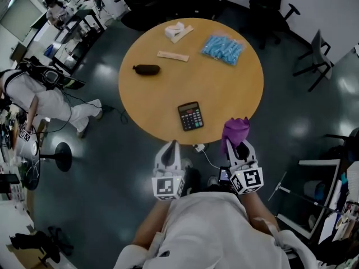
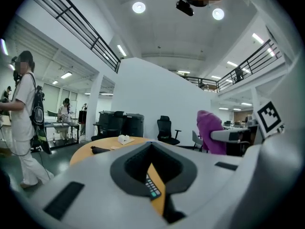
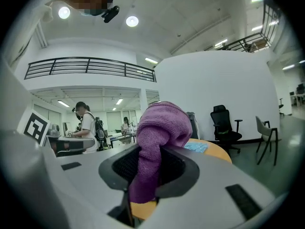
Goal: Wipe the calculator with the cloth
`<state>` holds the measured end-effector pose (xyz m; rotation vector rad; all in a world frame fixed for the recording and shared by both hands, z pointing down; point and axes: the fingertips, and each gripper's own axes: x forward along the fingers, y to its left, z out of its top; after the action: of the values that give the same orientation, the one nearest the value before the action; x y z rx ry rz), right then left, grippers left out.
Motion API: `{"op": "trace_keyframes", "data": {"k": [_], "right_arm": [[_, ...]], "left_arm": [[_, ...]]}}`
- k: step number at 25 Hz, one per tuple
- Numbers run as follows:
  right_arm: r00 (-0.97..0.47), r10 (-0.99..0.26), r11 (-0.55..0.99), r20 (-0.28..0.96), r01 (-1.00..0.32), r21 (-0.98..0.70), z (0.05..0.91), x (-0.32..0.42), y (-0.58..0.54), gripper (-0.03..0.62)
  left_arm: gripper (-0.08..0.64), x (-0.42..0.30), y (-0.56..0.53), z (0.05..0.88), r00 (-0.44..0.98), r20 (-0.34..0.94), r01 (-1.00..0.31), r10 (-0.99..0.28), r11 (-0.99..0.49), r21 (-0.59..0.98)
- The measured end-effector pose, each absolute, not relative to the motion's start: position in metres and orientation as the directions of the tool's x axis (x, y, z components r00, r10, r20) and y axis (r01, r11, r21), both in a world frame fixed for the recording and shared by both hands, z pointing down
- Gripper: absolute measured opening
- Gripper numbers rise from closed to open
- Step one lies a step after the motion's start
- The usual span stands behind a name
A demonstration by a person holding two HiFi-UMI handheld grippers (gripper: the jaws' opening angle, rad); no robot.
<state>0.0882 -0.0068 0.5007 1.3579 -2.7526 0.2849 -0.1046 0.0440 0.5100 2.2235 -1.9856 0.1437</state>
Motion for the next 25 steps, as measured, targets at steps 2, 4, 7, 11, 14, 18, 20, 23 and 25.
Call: {"op": "trace_keyframes", "data": {"k": [2, 4, 7, 11, 14, 18, 20, 23, 25], "right_arm": [[-0.587, -0.797, 0.569, 0.141, -0.808, -0.151, 0.502, 0.083, -0.018, 0.101], [-0.571, -0.808, 0.55, 0.145, -0.82, -0.159, 0.501, 0.077, -0.029, 0.101], [-0.557, -0.816, 0.534, 0.155, -0.829, -0.167, 0.498, 0.071, -0.045, 0.101], [-0.549, -0.816, 0.525, 0.18, -0.835, -0.166, 0.504, 0.07, -0.064, 0.101], [-0.552, -0.81, 0.528, 0.2, -0.834, -0.163, 0.508, 0.072, -0.08, 0.101], [-0.552, -0.801, 0.527, 0.234, -0.834, -0.165, 0.518, 0.077, -0.096, 0.101], [-0.549, -0.796, 0.522, 0.256, -0.836, -0.17, 0.527, 0.08, -0.101, 0.101], [-0.539, -0.792, 0.507, 0.287, -0.842, -0.184, 0.54, 0.086, -0.106, 0.101], [-0.532, -0.79, 0.497, 0.304, -0.847, -0.192, 0.546, 0.09, -0.108, 0.101]], "left_arm": [[0.006, -0.111, 0.027, 0.511, 0.147, 0.18, -0.989, -0.973, -0.138, 0.061], [0.007, -0.121, 0.007, 0.523, 0.16, 0.214, -0.987, -0.964, -0.15, 0.062], [0.008, -0.138, -0.034, 0.562, 0.184, 0.318, -0.983, -0.93, -0.173, 0.063], [0.067, -0.145, -0.089, 0.623, 0.374, 0.417, -0.927, -0.828, -0.346, 0.144], [0.131, -0.146, -0.124, 0.661, 0.498, 0.461, -0.864, -0.734, -0.467, 0.19], [0.163, -0.148, -0.152, 0.727, 0.583, 0.601, -0.797, -0.546, -0.529, 0.292], [0.163, -0.148, -0.159, 0.757, 0.605, 0.648, -0.778, -0.463, -0.516, 0.358], [0.164, -0.144, -0.167, 0.785, 0.613, 0.687, -0.765, -0.39, -0.513, 0.391], [0.17, -0.138, -0.171, 0.796, 0.623, 0.695, -0.751, -0.359, -0.522, 0.405]]}}
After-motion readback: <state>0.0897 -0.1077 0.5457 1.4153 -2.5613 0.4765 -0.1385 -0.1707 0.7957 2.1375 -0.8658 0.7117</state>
